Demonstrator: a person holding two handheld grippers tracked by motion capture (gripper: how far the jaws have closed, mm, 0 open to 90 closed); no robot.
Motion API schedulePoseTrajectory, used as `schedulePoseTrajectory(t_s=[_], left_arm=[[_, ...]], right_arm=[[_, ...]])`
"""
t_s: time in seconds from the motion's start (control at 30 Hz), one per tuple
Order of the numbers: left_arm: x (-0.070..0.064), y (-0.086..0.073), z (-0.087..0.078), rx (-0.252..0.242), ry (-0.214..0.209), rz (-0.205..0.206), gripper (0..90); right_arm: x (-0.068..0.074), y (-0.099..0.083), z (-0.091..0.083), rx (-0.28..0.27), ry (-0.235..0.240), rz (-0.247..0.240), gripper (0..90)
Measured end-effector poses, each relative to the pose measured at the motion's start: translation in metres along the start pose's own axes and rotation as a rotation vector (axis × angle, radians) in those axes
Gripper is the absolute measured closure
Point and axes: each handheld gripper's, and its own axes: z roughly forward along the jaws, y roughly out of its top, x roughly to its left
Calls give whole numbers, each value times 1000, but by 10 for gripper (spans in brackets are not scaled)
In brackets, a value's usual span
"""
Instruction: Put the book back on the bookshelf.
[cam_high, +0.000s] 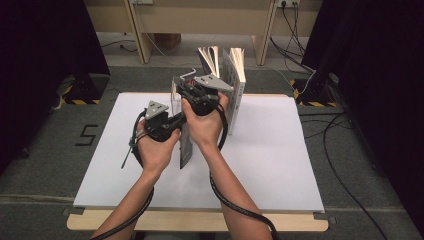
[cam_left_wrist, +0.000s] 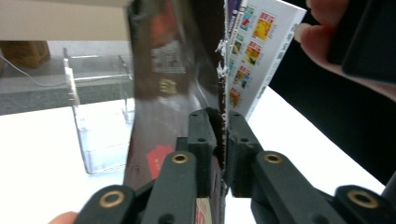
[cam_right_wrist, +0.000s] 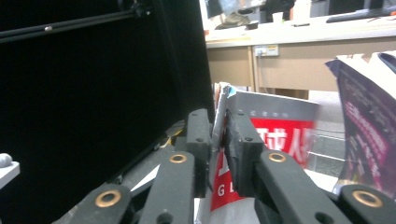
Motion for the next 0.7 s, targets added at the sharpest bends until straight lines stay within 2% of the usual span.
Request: schedulePoseTrajectory(t_s=[0.1, 0.23, 0.3, 0.43, 0.63, 0.7], left_arm=[[6, -2, -3, -3, 3, -11, 867], [13, -7, -4, 8, -6, -16, 871], [18, -9, -5, -7, -8, -34, 871], [27, -7, -11, -53, -8, -49, 871], [38, -3, -22, -109, 7, -54, 871], [39, -3, -24, -120, 14, -59, 872]], right_arm=[[0, 1, 3, 18, 21, -15, 735], [-7, 3, 1, 33, 67, -24, 696], [-10, 5, -3, 24, 93, -28, 672], [-20, 12, -18, 14, 109, -28, 661], [-43, 12, -40, -6, 92, -72, 641], [-49, 11, -44, -1, 79, -64, 635]])
